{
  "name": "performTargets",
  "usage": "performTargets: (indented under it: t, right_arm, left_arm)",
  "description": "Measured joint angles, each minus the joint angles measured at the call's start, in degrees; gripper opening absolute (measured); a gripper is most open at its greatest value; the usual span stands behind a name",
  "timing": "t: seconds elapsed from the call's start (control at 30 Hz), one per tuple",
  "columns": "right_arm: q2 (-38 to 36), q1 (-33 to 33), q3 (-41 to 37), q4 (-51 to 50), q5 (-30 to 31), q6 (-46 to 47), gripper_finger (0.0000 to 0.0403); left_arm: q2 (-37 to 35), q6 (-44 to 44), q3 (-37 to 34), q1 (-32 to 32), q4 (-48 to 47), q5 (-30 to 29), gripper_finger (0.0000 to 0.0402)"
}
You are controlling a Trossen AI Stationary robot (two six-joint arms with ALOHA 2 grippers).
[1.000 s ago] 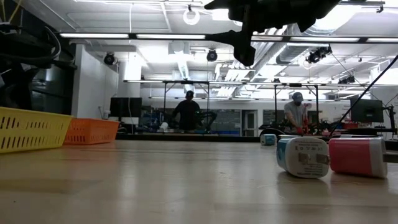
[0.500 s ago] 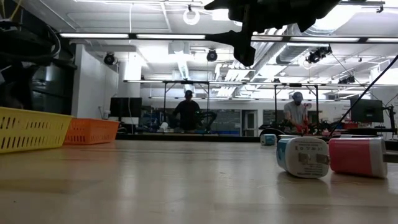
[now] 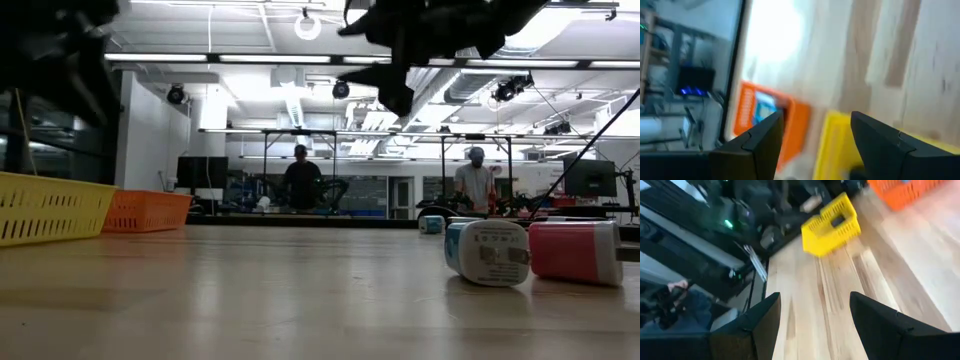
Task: Pick & Place Office items
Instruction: Put the white charger adapter into the yellow basket
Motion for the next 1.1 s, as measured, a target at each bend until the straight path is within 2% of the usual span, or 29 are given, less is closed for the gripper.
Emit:
performTargets:
  t: [0.2,0.5,0.6,0.8,0.93,1.1]
  right_arm:
    - [0.0,-3.1,0.0,-9.2,-4.1,-1.5,0.0225]
    - [-2.0,-5.5,0.0,-18.1,-4.1,-6.2,0.0225]
    - [-4.0,-5.6,0.0,-23.5,-0.2,-9.2,0.0225]
    - [-7.9,-3.9,0.0,-41.0,17.1,-12.0,0.0225]
    - [-8.2,-1.0,0.0,-46.8,25.1,-9.0,0.0225]
    - [-7.9,3.6,0.0,-48.3,28.6,-3.6,0.0225]
  left_arm:
    - [-1.3,9.6,0.9,2.0,9.7,-8.6,0.0223]
    - [-1.6,36.2,0.9,7.8,35.6,-11.1,0.0223]
    - [-1.6,45.8,0.9,10.3,45.7,-8.1,0.0223]
    - [-1.6,58.9,0.9,16.1,60.0,5.5,0.0223]
    - [-1.6,61.5,0.9,19.9,63.4,13.6,0.0223]
    - [-1.6,61.5,0.9,23.6,64.0,20.4,0.0223]
